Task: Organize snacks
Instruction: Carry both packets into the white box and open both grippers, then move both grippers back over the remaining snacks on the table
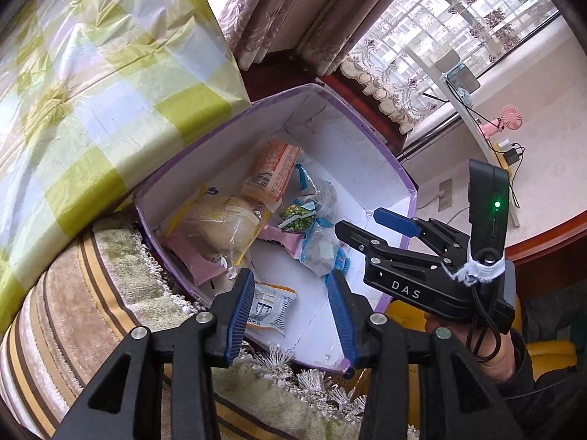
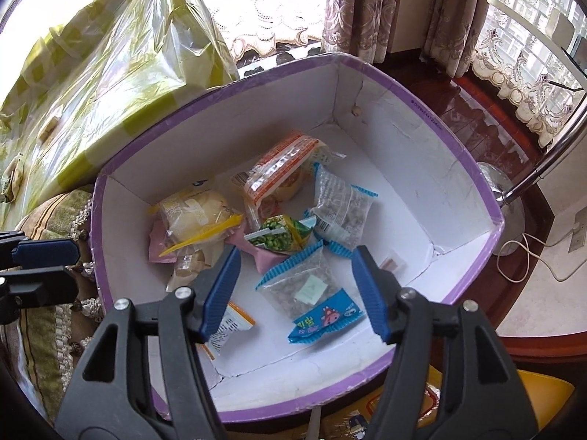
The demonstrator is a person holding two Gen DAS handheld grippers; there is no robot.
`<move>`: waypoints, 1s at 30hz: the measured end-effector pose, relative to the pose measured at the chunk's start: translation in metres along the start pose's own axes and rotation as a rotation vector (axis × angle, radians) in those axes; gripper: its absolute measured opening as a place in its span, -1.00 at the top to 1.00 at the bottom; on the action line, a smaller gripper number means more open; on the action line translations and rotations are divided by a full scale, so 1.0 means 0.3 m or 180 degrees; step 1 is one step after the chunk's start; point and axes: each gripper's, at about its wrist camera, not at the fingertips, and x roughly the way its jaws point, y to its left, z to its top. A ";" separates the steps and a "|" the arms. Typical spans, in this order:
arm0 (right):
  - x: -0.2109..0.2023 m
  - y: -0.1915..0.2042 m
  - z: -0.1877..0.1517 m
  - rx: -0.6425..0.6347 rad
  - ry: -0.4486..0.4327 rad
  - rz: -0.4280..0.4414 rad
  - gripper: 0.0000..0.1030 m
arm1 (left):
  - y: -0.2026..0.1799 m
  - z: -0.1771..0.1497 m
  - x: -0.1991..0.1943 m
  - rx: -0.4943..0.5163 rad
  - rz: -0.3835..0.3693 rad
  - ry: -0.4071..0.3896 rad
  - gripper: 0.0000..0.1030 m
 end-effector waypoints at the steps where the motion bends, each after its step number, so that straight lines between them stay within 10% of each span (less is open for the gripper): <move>1: -0.001 0.014 0.002 -0.0015 0.0000 0.0018 -0.31 | 0.008 0.000 -0.008 -0.0016 0.0011 -0.0026 0.16; 30: -0.090 0.637 0.175 -0.0822 -0.0407 0.0753 -0.47 | 0.585 -0.212 -0.503 -0.1344 0.0938 -0.1379 0.16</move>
